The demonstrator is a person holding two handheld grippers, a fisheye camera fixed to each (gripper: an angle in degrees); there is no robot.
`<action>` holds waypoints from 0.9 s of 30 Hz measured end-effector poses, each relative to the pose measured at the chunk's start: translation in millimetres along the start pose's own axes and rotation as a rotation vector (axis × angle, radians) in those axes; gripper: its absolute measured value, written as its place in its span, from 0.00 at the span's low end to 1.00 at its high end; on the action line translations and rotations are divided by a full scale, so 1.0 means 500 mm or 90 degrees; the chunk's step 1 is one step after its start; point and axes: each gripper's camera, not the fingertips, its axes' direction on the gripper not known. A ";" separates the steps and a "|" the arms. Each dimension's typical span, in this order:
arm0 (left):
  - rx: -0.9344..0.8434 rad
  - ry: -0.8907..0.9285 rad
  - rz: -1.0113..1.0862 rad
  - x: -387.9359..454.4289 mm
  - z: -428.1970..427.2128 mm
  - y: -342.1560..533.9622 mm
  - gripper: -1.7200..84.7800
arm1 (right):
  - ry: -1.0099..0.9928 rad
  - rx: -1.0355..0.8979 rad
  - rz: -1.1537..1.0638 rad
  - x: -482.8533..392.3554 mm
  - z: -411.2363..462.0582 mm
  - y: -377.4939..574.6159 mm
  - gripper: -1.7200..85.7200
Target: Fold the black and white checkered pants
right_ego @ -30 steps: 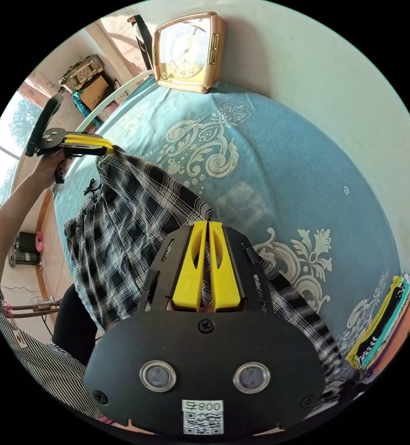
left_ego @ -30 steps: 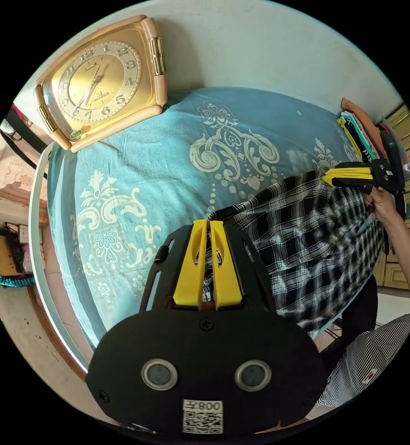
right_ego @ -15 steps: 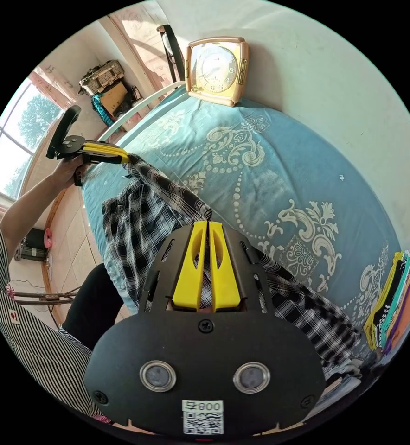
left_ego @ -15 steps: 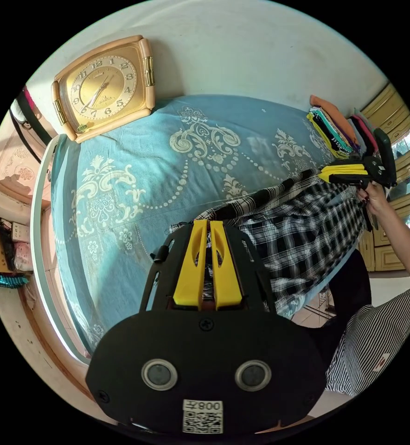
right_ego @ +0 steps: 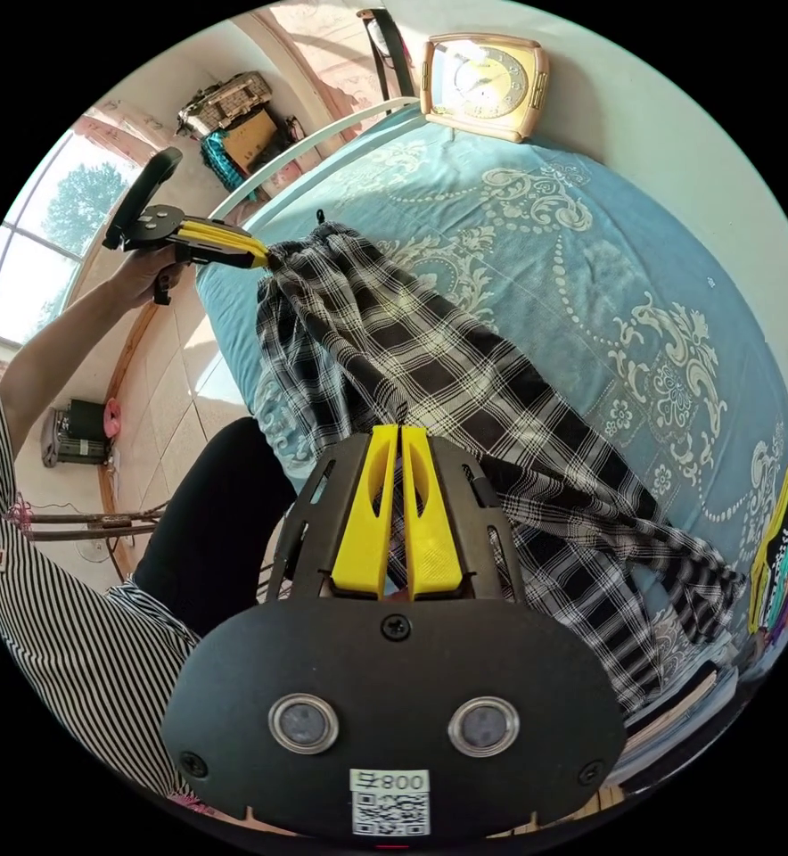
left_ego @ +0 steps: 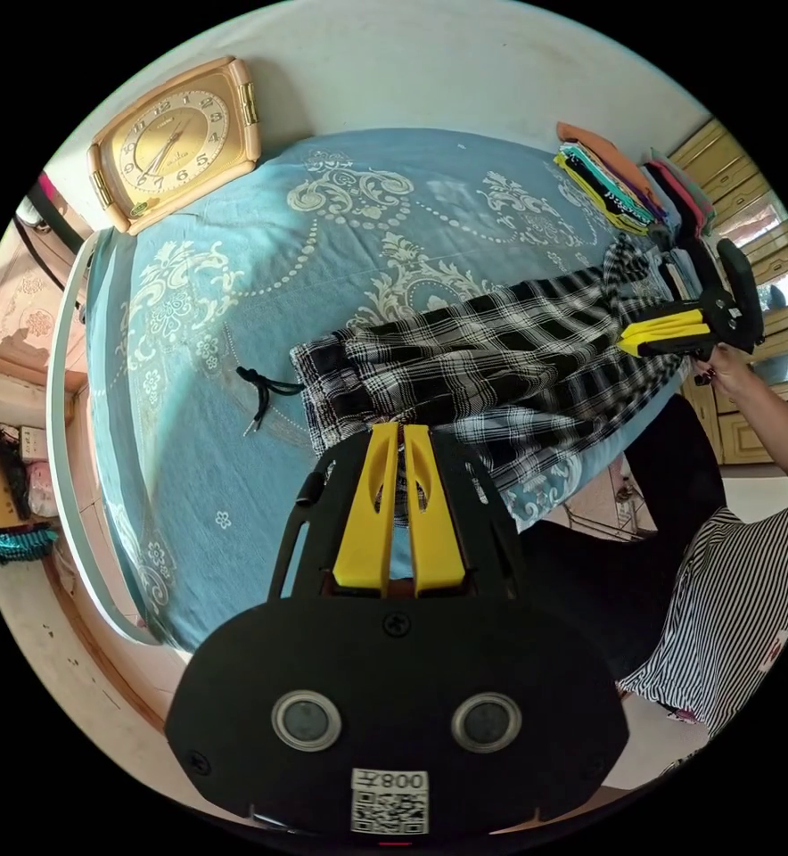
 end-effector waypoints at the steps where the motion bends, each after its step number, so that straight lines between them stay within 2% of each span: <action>1: -0.002 -0.002 0.001 0.001 0.003 0.008 0.03 | -0.003 -0.003 -0.002 -0.004 0.005 0.008 0.02; 27: -0.056 -0.011 -0.014 -0.033 0.219 0.239 0.03 | -0.079 -0.046 0.028 0.003 0.110 0.218 0.02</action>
